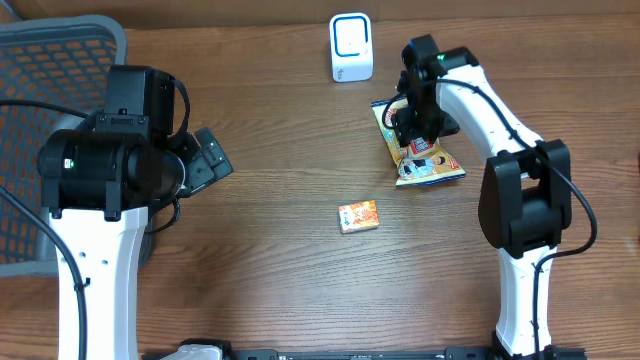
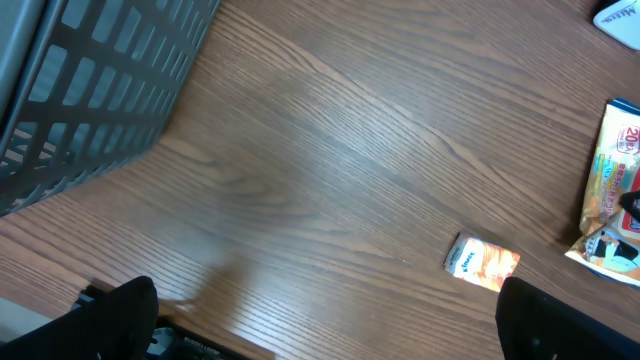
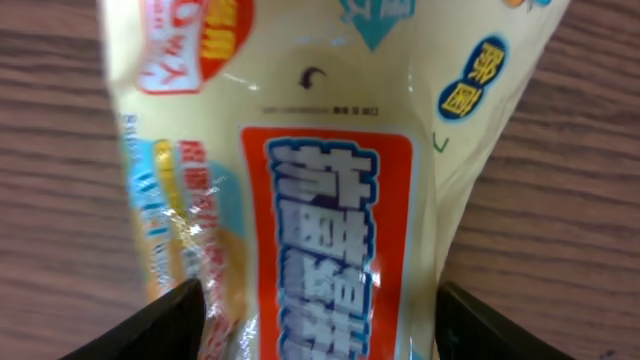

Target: Scan the item barcode

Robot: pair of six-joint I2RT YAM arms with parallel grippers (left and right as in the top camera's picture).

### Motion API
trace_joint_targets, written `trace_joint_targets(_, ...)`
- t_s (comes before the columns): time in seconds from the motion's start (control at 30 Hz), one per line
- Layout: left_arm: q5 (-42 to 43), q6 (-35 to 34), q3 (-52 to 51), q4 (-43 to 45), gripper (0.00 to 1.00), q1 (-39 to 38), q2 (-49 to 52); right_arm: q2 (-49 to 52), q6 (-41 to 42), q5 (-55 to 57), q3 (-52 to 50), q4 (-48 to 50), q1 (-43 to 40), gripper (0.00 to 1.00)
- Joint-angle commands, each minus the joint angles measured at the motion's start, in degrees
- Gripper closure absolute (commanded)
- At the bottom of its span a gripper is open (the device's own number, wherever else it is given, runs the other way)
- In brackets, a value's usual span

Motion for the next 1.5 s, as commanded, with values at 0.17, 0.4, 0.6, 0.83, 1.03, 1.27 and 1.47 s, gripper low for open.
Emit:
trace_joint_targets(0.17,-0.7,-1.2,-0.2,0.0,0.00,0.3,0.1,0.3,3.7,2.4,-3.4,2.8,-0.1,0.76)
trace_joint_targets(0.4,-0.7,-1.2,-0.2,0.0,0.01,0.3,0.1,0.3,9.8,1.9,-1.9,2.2,-0.1,0.96)
trace_joint_targets(0.6,-0.7,-1.2,-0.2,0.0,0.00,0.3,0.1,0.2,12.0,-6.2,10.2,-2.8,-0.1,0.96)
trace_joint_targets(0.83,-0.7,-1.2,-0.2,0.0,0.00,0.3,0.1,0.2,15.2,-9.4,25.6,-4.7,-0.1,0.96)
trace_joint_targets(1.03,-0.7,-1.2,-0.2,0.0,0.01,0.3,0.1,0.7,15.5,-17.8,27.2,8.7,0.8,0.96)
trace_joint_targets(1.27,-0.7,-1.2,-0.2,0.0,0.00,0.3,0.1,3.7,18.1,-13.9,27.2,20.3,4.9,0.96)
trace_joint_targets(1.47,-0.7,-1.2,-0.2,0.0,0.01,0.3,0.1,7.0,19.3,-10.0,27.2,21.1,7.9,0.96)
